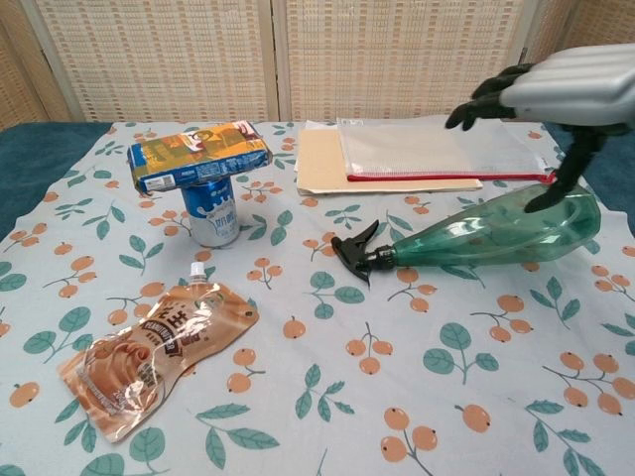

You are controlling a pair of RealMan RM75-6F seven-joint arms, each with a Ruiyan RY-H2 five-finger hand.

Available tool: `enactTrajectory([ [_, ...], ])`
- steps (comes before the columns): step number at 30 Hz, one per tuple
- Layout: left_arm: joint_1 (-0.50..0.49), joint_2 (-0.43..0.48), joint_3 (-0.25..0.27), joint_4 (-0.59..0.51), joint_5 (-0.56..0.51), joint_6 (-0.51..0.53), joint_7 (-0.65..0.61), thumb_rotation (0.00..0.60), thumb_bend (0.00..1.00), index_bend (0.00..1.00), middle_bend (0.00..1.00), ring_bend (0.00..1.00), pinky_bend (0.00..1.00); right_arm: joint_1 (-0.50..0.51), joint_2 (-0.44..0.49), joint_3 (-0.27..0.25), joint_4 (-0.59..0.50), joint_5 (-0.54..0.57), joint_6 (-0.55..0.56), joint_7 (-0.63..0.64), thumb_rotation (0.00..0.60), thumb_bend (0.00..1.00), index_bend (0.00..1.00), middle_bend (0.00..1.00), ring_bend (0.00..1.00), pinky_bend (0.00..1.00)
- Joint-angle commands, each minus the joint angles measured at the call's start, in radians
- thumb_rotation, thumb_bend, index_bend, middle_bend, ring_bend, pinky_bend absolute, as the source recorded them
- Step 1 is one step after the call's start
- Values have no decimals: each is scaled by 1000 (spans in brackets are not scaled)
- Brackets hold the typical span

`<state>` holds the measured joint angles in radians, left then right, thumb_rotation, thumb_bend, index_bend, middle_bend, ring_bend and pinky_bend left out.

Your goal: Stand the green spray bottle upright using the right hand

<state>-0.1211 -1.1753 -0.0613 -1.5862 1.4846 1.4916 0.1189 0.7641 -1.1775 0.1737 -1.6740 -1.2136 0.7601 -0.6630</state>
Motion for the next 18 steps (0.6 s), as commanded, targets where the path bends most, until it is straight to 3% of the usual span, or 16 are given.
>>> enactTrajectory([
  [1, 0, 2, 1, 0, -1, -3, -5, 600, 246, 0, 0, 0, 0, 135, -113, 1, 30, 149, -73, -172, 600, 0, 161, 167, 0, 0],
  [12, 3, 13, 5, 0, -1, -8, -38, 600, 246, 0, 0, 0, 0, 290, -283, -137, 99, 464, 36, -469, 600, 0, 230, 226, 0, 0],
  [18, 2, 19, 10, -6, -8, -24, -23, 600, 246, 0, 0, 0, 0, 313, -330, -150, 115, 532, 109, -489, 600, 0, 247, 239, 0, 0],
])
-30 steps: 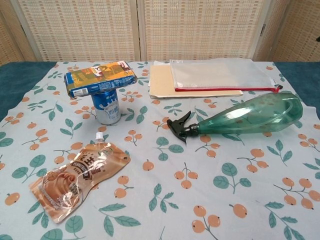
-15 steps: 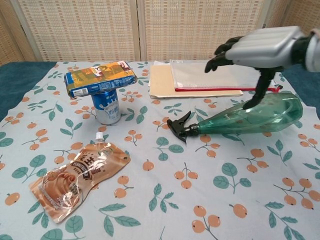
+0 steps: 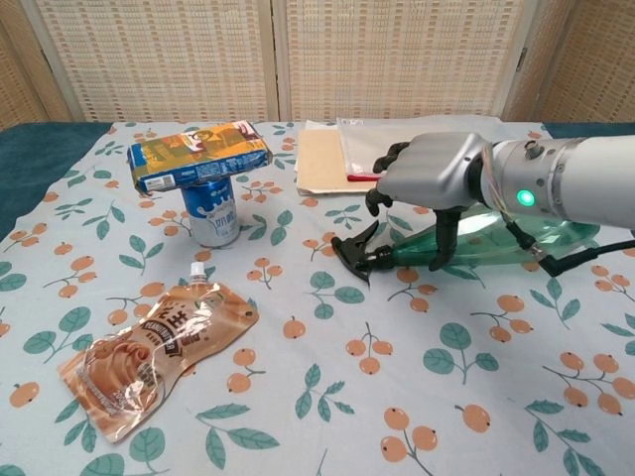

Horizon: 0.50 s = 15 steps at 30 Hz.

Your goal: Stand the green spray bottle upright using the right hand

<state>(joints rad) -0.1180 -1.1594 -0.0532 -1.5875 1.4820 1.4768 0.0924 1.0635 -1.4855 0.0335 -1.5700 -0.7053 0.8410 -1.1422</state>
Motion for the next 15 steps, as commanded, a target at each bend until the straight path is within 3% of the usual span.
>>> enactTrajectory([
  [1, -2, 5, 2, -7, -8, -12, 4, 600, 246, 0, 0, 0, 0, 16, -27, -11, 14, 33, 36, -11, 600, 0, 257, 246, 0, 0],
  [15, -4, 12, 1, -11, -8, -17, -14, 600, 247, 0, 0, 0, 0, 26, -134, -28, 112, 76, 103, 0, 600, 0, 437, 363, 111, 1],
])
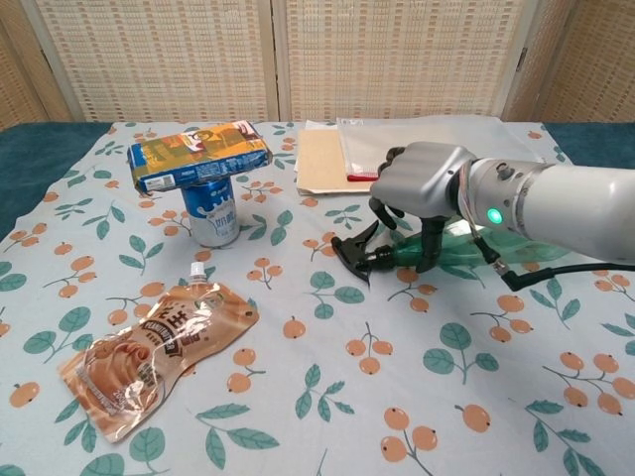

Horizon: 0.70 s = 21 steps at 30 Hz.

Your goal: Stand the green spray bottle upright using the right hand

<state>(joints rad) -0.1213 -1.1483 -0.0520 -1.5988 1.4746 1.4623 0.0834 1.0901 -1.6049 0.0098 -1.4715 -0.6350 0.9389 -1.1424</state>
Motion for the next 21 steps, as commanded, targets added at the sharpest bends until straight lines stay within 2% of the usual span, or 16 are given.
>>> enactTrajectory([
  [1, 0, 2, 1, 1, 1, -2, -11, 600, 247, 0, 0, 0, 0, -1, -28, -7, 29, 10, 8, 0, 600, 0, 446, 368, 115, 3],
  [10, 0, 4, 2, 2, 6, -1, -26, 600, 247, 0, 0, 0, 0, -7, -74, -12, 104, 30, 9, 11, 600, 0, 488, 398, 141, 7],
  [14, 0, 5, 3, 2, 6, -3, -33, 600, 247, 0, 0, 0, 0, -15, -90, -11, 128, -4, 18, 35, 600, 0, 546, 439, 180, 26],
  [18, -1, 6, 4, 1, 7, -6, -35, 600, 247, 0, 0, 0, 0, -29, -110, -16, 155, -49, 37, 54, 600, 0, 639, 508, 268, 101],
  [21, -1, 6, 4, 2, 8, -4, -37, 600, 247, 0, 0, 0, 0, -38, -121, -17, 174, -72, 41, 65, 600, 1, 685, 542, 303, 120],
])
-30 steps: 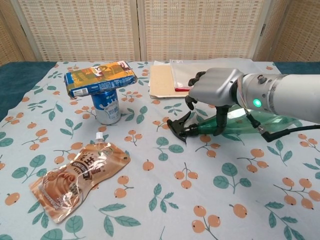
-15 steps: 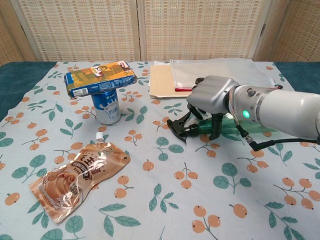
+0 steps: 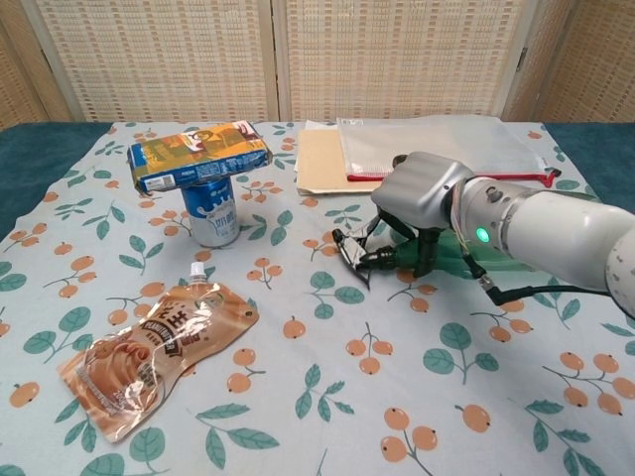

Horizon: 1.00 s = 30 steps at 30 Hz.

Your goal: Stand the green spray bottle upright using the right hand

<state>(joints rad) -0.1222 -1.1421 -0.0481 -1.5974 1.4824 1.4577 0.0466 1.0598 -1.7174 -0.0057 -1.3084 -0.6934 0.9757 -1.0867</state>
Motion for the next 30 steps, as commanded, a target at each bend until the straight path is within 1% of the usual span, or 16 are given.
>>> enactTrajectory([
  [1, 0, 0, 1, 0, 1, 0, 0, 600, 247, 0, 0, 0, 0, -10, -10, -1, 14, -19, 4, 13, 600, 6, 694, 547, 307, 122],
  [6, -1, 2, 1, -2, -3, -6, -4, 600, 248, 0, 0, 0, 0, -22, -8, 5, 14, -58, 5, 39, 600, 27, 722, 567, 320, 123],
  [9, -2, 3, 1, -4, -5, -9, -5, 600, 247, 0, 0, 0, 0, -26, 8, 24, -11, -96, 17, 72, 600, 32, 730, 572, 320, 123],
  [12, -3, 4, 2, -6, -7, -13, -5, 600, 247, 0, 0, 0, 0, -29, 41, 61, -58, -131, 40, 113, 600, 35, 738, 577, 323, 123],
  [15, -3, 5, 1, -7, -9, -14, -6, 600, 247, 0, 0, 0, 0, -44, 81, 121, -129, -177, 87, 200, 600, 40, 745, 585, 329, 123],
  [18, -4, 6, 1, -10, -11, -17, -4, 600, 247, 0, 0, 0, 0, -81, 108, 175, -189, -274, 164, 346, 600, 47, 753, 591, 336, 124],
  [19, -3, 5, 2, -11, -11, -16, -5, 600, 247, 0, 0, 0, 0, -104, 107, 194, -198, -329, 207, 432, 600, 49, 753, 591, 336, 124],
  [21, -3, 5, 2, -11, -11, -16, -5, 600, 247, 0, 0, 0, 0, -142, 93, 214, -193, -405, 271, 574, 600, 54, 753, 591, 337, 129],
  [22, -3, 5, 2, -11, -11, -16, -5, 600, 248, 0, 0, 0, 0, -168, 79, 221, -179, -446, 309, 668, 600, 55, 753, 592, 338, 131],
  [25, -5, 6, 2, -12, -11, -18, -2, 600, 247, 0, 0, 0, 0, -230, 33, 223, -113, -530, 389, 884, 600, 56, 754, 592, 340, 140],
  [30, -5, 6, 2, -13, -13, -21, 1, 600, 247, 0, 0, 0, 1, -310, -47, 216, 26, -597, 464, 1155, 600, 58, 752, 592, 340, 147],
])
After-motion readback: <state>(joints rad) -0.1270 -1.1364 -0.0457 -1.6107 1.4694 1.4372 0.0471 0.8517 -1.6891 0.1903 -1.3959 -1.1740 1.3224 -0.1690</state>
